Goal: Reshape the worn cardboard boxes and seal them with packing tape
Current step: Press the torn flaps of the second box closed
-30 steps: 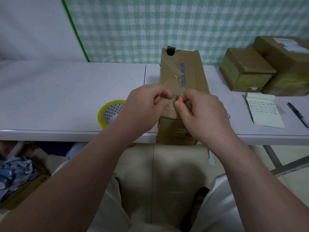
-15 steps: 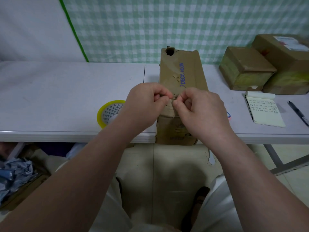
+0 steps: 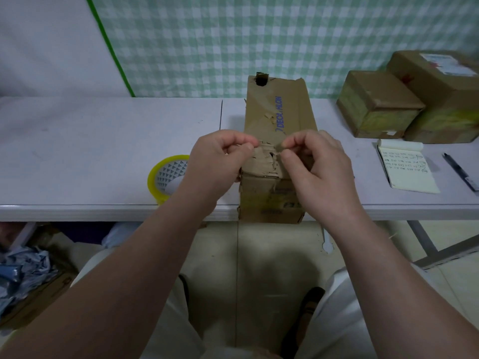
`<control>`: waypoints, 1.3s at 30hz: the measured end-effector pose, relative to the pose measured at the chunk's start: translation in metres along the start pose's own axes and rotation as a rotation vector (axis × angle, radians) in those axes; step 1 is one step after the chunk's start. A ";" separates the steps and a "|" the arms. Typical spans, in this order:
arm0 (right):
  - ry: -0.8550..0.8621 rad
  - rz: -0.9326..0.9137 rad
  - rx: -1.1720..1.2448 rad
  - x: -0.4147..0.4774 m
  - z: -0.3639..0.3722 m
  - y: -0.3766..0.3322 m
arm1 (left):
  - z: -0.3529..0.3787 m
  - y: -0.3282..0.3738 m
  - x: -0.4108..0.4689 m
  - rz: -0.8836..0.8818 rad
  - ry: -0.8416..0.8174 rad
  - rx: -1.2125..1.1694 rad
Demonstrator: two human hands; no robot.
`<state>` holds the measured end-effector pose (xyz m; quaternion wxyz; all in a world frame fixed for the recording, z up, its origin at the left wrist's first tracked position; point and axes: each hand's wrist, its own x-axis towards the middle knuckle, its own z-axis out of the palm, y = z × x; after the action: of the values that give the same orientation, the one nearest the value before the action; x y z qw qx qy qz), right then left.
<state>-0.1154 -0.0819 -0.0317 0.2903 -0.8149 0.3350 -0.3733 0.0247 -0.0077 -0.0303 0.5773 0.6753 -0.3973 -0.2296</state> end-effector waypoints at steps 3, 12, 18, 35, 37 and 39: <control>-0.032 0.040 -0.005 0.000 -0.001 -0.001 | 0.001 -0.001 0.003 0.009 0.015 -0.001; -0.087 0.116 -0.105 0.009 0.001 -0.015 | 0.003 -0.002 0.005 0.050 0.060 0.061; -0.120 0.140 -0.156 0.015 0.004 -0.017 | 0.001 -0.004 0.004 0.025 0.033 0.033; -0.132 0.113 -0.201 0.015 0.006 -0.015 | -0.002 -0.006 0.004 0.036 0.025 0.009; -0.109 0.095 -0.222 0.016 0.009 -0.014 | 0.000 -0.006 0.004 0.057 0.057 0.036; -0.072 0.079 -0.234 0.016 0.011 -0.012 | 0.002 -0.008 0.004 0.070 0.089 0.051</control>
<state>-0.0946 -0.0845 -0.0227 0.2194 -0.8423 0.3975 -0.2905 0.0272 -0.0123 -0.0375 0.5847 0.6852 -0.4001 -0.1688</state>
